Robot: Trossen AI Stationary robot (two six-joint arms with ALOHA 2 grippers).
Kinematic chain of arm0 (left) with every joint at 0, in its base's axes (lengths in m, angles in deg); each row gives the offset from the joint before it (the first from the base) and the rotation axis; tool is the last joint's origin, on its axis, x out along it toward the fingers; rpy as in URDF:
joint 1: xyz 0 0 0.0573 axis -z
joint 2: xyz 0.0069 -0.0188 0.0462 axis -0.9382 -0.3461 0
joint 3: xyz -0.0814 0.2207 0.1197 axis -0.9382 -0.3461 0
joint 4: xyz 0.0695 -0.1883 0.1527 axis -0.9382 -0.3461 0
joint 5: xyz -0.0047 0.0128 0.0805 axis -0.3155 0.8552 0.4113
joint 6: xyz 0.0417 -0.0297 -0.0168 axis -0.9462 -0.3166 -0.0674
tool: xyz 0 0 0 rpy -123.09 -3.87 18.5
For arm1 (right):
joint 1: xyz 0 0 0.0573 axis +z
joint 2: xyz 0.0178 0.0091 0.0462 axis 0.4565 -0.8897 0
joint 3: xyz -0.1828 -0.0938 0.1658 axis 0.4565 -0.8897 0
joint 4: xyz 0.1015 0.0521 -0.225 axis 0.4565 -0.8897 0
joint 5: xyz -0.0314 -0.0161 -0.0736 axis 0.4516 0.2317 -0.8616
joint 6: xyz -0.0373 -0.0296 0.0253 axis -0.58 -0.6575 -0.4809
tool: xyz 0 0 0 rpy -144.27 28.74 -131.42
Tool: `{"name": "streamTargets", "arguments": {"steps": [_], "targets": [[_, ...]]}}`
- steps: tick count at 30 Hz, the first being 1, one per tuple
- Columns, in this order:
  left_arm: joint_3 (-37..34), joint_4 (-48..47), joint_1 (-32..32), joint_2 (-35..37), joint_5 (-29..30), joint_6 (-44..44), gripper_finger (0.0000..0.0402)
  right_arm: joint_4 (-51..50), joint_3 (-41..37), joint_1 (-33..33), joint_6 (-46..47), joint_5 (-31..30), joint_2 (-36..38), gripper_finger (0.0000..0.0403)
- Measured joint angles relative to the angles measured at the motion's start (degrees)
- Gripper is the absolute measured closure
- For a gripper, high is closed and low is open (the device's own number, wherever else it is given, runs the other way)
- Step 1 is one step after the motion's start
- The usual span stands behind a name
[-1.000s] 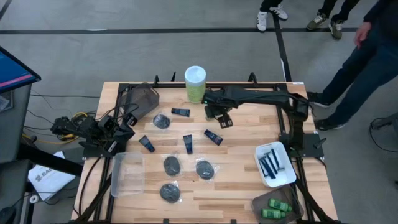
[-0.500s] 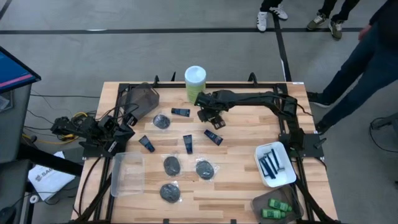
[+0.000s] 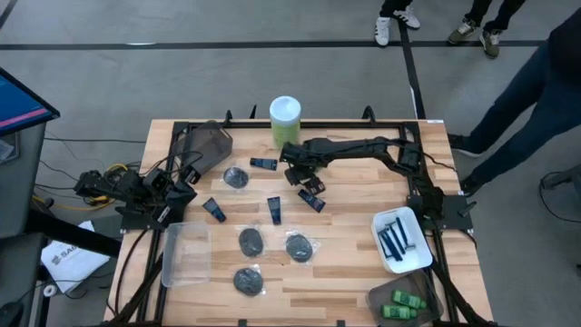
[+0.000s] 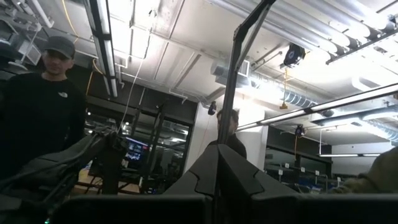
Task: Pick & Place Travel size toiletries
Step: Put the green shampoo into the bottom black bin
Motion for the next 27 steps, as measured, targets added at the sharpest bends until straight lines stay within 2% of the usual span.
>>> {"name": "streamTargets", "arguments": {"steps": [4,14,19,27], "targets": [[0.0,0.0,0.0,0.1,0.0,0.0,0.0399,1.3,0.0,-0.5,0.5,0.8,0.0,0.0159],[0.0,0.0,0.0,0.1,0.0,0.0,0.0399,0.9,0.0,-1.0,1.0,1.0,0.0,0.0245],[0.0,0.0,0.0,0.1,0.0,0.0,0.0399,0.9,0.0,-0.9,1.0,1.0,0.0,0.0256],[0.0,0.0,0.0,0.1,0.0,0.0,0.0399,0.9,0.0,-0.9,1.0,1.0,0.0,0.0254]]}}
